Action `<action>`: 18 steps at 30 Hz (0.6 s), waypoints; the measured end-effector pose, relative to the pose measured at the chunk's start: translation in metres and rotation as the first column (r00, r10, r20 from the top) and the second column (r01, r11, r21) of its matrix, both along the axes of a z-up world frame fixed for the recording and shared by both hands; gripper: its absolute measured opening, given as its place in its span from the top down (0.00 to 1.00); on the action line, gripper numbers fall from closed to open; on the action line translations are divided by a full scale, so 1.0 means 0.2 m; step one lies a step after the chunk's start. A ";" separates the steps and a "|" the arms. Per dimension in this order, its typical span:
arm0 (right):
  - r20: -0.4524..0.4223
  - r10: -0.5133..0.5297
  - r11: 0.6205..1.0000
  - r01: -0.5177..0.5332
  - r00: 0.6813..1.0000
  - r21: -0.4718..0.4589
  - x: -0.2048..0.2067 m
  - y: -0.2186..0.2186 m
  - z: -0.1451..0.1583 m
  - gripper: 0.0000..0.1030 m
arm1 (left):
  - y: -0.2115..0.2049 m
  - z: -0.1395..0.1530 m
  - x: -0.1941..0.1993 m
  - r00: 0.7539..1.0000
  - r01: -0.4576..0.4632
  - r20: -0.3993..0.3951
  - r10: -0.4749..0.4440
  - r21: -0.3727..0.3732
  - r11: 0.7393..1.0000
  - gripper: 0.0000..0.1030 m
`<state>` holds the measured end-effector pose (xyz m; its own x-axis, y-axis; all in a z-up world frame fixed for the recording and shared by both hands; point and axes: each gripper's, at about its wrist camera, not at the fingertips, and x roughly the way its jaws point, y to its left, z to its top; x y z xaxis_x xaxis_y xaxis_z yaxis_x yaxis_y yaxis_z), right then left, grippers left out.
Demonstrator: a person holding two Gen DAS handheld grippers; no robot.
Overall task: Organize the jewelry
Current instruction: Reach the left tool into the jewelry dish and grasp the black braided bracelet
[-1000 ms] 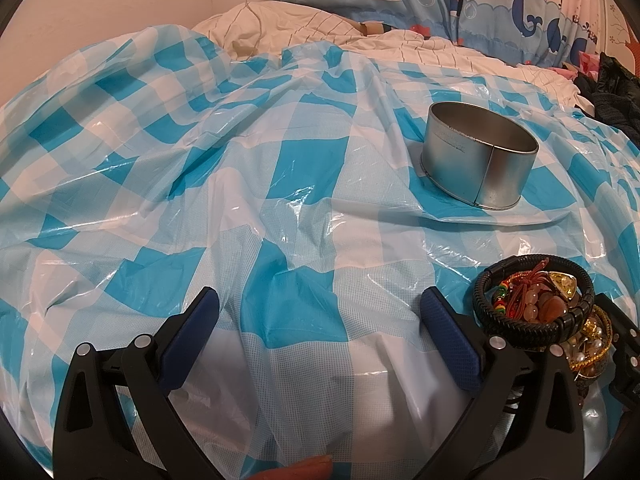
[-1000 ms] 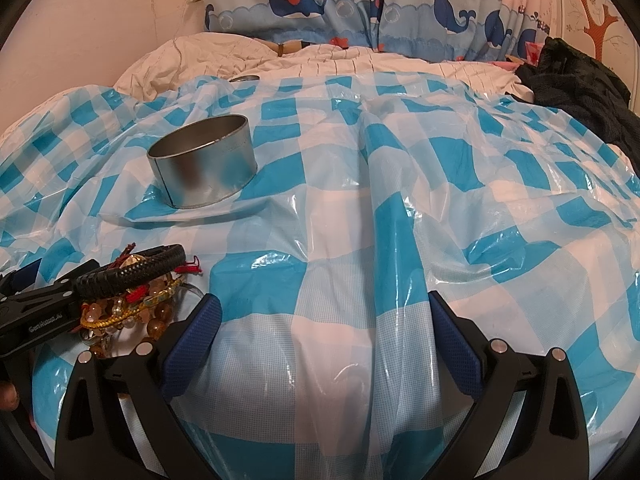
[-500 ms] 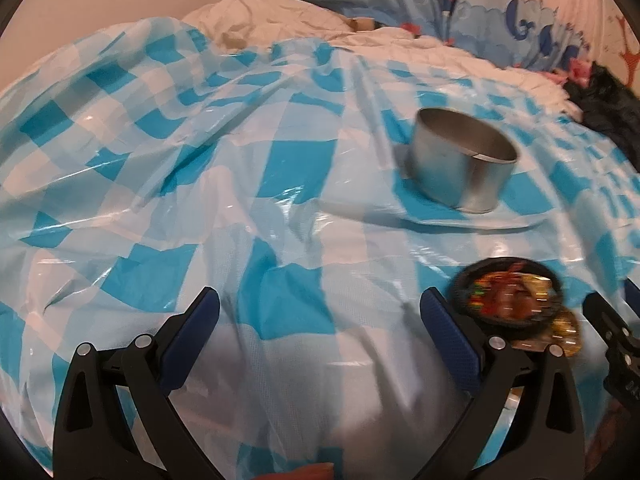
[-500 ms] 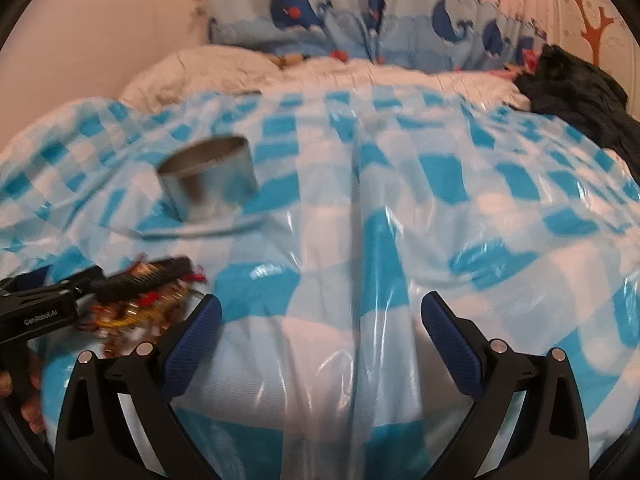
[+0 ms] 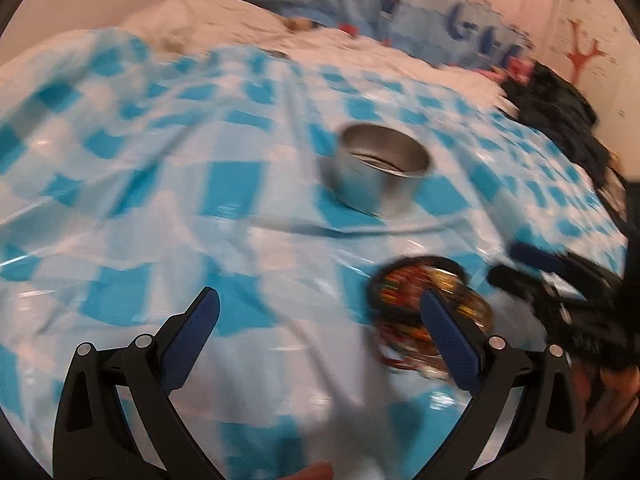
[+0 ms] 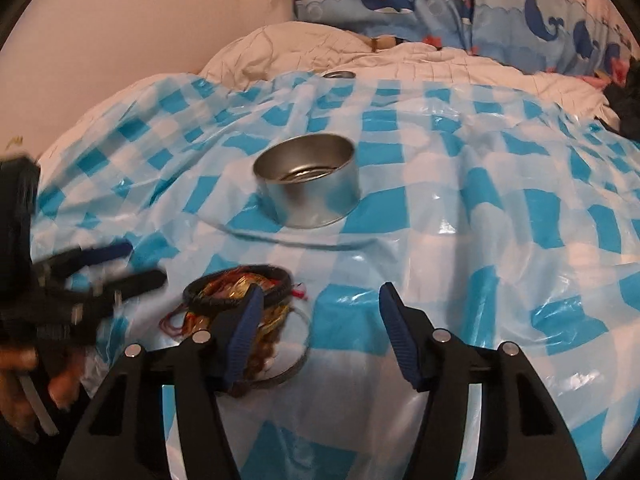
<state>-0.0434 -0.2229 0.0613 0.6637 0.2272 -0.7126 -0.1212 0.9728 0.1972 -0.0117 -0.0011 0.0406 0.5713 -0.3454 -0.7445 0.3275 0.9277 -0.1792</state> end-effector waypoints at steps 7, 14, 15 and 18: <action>-0.028 -0.100 0.991 0.102 0.995 0.083 0.01 -0.13 -0.03 0.30 | -0.13 -0.04 0.05 0.996 0.046 -0.068 -0.050 -0.063 0.997 0.07; -0.017 -0.112 0.987 0.113 0.994 0.115 0.02 -0.14 -0.02 0.24 | -0.09 -0.07 0.13 0.994 -0.022 -0.111 0.003 -0.171 0.985 0.08; -0.017 -0.111 0.987 0.112 0.994 0.118 0.01 -0.14 -0.02 0.24 | -0.09 -0.07 0.13 0.993 -0.022 -0.117 0.002 -0.172 0.985 0.15; -0.018 -0.111 0.986 0.112 0.994 0.121 0.02 -0.14 -0.02 0.24 | -0.10 -0.10 0.14 0.988 -0.018 -0.153 -0.007 -0.163 0.987 0.40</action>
